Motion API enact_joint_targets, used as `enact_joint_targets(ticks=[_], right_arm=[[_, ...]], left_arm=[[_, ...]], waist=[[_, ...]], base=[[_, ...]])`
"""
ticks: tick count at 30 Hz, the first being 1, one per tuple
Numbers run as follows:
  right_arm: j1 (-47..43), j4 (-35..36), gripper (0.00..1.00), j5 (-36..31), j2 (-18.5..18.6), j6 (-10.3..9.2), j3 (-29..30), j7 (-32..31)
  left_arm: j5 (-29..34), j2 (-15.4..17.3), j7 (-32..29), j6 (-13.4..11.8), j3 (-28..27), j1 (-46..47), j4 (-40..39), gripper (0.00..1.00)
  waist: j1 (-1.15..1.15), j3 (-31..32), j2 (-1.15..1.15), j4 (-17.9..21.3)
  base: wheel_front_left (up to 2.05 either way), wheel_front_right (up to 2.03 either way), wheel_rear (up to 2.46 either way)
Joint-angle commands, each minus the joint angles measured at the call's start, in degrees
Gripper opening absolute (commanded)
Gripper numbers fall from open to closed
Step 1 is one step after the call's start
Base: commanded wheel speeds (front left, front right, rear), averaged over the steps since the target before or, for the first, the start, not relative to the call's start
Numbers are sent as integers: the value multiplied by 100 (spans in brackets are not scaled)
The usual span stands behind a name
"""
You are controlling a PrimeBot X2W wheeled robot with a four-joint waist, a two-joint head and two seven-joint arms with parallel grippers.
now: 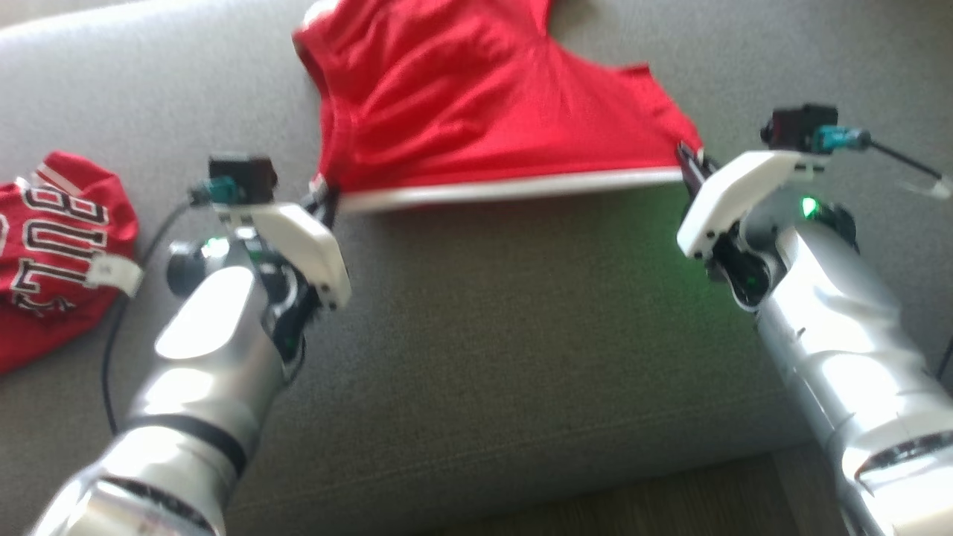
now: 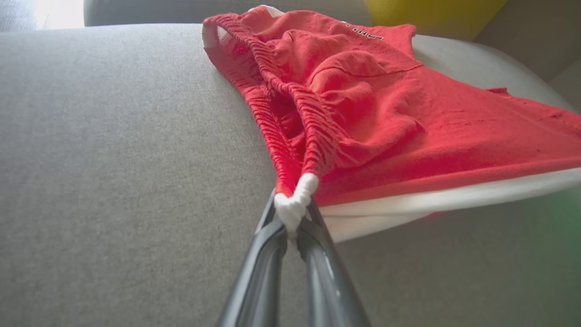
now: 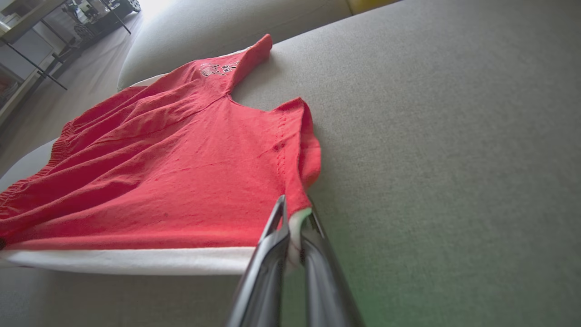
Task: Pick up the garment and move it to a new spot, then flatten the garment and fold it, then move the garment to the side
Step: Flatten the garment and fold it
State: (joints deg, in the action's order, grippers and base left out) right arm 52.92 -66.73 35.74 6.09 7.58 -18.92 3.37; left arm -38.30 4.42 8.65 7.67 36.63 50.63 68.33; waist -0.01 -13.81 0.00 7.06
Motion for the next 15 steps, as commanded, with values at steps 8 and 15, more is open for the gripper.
enact_joint_targets(ticks=[8, 15], right_arm=[[-689, 428, 0, 359, 435, -9, -451, -653], [-1200, 904, 0, 521, 746, -9, -973, -1350]], left_arm=[[-423, 306, -129, -20, 193, -791, -593, 0], [-830, 493, -298, -19, 381, -1544, -1085, 0]], waist=[[1, 746, 0, -136], [1, 1121, 0, -154]], base=[[0, 0, 0], [0, 0, 0]])
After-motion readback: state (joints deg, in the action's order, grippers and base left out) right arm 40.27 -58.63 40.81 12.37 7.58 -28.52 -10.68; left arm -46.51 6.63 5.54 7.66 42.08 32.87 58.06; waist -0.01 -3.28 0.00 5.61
